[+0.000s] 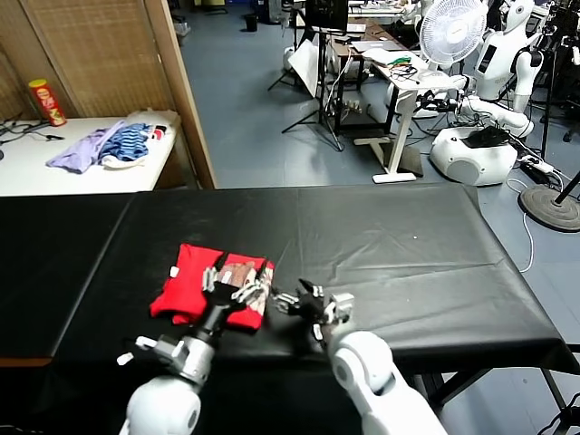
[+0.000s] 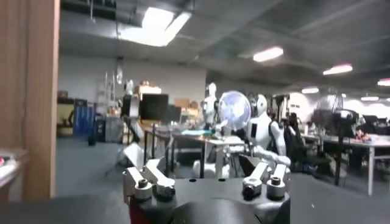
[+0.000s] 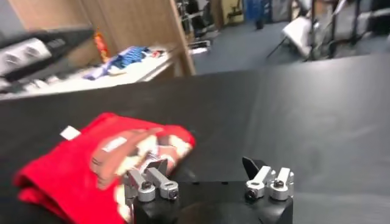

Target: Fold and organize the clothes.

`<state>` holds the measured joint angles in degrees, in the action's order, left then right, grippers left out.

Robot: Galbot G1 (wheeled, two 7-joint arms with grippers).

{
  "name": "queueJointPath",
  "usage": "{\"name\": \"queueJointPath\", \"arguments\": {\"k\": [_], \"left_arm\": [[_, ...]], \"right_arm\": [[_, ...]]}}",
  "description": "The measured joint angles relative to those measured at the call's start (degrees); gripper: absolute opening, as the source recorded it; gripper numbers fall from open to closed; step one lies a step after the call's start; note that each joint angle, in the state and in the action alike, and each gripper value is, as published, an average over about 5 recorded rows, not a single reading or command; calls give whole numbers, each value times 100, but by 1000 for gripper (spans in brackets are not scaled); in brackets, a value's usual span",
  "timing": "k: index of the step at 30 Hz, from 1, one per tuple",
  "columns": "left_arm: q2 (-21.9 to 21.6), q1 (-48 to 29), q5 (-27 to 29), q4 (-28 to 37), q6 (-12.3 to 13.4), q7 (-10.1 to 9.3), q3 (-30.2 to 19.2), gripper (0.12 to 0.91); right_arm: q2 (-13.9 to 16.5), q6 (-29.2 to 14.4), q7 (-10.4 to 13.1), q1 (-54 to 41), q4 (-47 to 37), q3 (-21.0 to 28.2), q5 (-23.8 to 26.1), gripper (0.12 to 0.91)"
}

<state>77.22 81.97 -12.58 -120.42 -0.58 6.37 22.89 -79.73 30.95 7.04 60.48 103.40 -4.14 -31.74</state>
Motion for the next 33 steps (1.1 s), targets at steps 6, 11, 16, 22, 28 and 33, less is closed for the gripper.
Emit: {"name": "queueJointPath", "arguments": {"k": [6,11,16,22,28,33], "left_arm": [[-62,180,-200,-110,68,-129,241,798],[-75,305,-356,-173,91,-227,406,798],[-73,391,-325,-155,171,-312,524,798],[-101,420,-227,4,199,-632,579,798],[-222,531,-210,187,177,-795,575,798],[-360,687,-397,290,300,-807,594,798]], "right_arm": [[-296,-18,54,-406,-603,182,-376,712],[-405,-156,-140,-632,-937,286,-173,472],[-327,-595,-546,-794,-1158,347,844,202],[22,-1294,-1011,-770,-1097,262,2393,204],[646,-2046,-1136,-407,-664,85,2839,499],[1148,-2549,-951,220,-167,-209,2767,737]]}}
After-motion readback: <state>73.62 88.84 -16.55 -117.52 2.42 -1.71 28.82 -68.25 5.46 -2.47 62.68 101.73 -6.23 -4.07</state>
